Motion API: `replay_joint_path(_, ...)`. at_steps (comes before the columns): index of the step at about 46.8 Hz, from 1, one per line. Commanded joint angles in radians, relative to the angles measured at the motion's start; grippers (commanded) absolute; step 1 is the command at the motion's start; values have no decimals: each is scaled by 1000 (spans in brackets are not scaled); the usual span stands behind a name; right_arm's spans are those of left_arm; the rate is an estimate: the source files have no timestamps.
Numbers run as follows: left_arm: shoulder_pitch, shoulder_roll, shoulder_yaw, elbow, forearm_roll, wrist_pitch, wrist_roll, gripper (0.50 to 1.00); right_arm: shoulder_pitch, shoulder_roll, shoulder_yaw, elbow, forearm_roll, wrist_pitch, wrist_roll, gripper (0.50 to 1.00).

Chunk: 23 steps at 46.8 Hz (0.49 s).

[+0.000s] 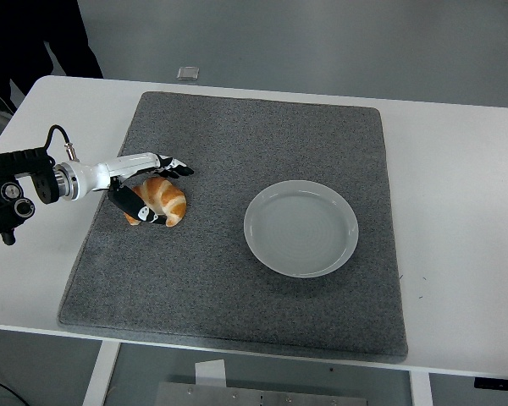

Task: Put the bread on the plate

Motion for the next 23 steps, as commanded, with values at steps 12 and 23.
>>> replay_joint_path(12,-1,3,25,6,2,-2,-41,566,0,0,0,0,0,0,0,952)
replay_joint_path(23,-17,10,21,6,-3,0,-77,500,0,0,0,0,0,0,0,952)
